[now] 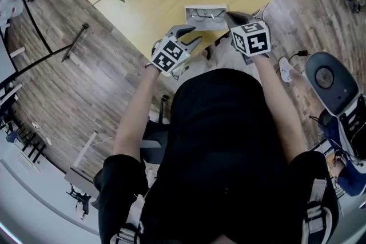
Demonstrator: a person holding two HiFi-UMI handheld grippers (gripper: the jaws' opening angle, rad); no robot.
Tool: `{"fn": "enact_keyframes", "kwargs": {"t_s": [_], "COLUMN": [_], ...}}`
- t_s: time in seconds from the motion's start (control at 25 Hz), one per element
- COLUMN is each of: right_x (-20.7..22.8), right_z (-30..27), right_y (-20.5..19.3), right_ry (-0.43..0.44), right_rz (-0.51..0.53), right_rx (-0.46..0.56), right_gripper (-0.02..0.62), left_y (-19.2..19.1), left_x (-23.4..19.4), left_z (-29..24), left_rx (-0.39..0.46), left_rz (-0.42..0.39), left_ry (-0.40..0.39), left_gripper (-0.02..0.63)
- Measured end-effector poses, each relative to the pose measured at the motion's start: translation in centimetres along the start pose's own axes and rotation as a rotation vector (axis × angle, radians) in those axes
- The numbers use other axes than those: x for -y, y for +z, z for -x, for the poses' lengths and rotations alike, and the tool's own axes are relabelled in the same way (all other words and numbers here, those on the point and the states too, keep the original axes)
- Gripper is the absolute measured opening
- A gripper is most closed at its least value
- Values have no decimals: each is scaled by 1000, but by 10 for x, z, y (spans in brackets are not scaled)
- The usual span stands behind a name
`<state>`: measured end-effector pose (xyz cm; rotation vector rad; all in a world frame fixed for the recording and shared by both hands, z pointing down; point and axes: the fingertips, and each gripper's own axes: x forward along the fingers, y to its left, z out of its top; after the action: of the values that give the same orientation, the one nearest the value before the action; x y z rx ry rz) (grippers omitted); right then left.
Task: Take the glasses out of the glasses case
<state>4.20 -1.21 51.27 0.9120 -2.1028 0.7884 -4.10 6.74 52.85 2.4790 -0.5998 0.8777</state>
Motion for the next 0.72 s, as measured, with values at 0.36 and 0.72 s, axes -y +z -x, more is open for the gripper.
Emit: {"fn": "enact_keyframes", "kwargs": {"t_s": [0.36, 0.72], "right_x": [-29, -57], "right_z": [-31, -69], "right_y": [0, -15], "right_ry": [55, 121], "right_rz": [260, 587], "right_rx": [-85, -248], "right_gripper": [73, 77], "left_y": [-13, -26], "left_x": [-8, -9], "left_z": [3, 3], "left_rx": [30, 32], "left_rz": [93, 154], "left_ry": [34, 50], "left_gripper": [57, 52]}}
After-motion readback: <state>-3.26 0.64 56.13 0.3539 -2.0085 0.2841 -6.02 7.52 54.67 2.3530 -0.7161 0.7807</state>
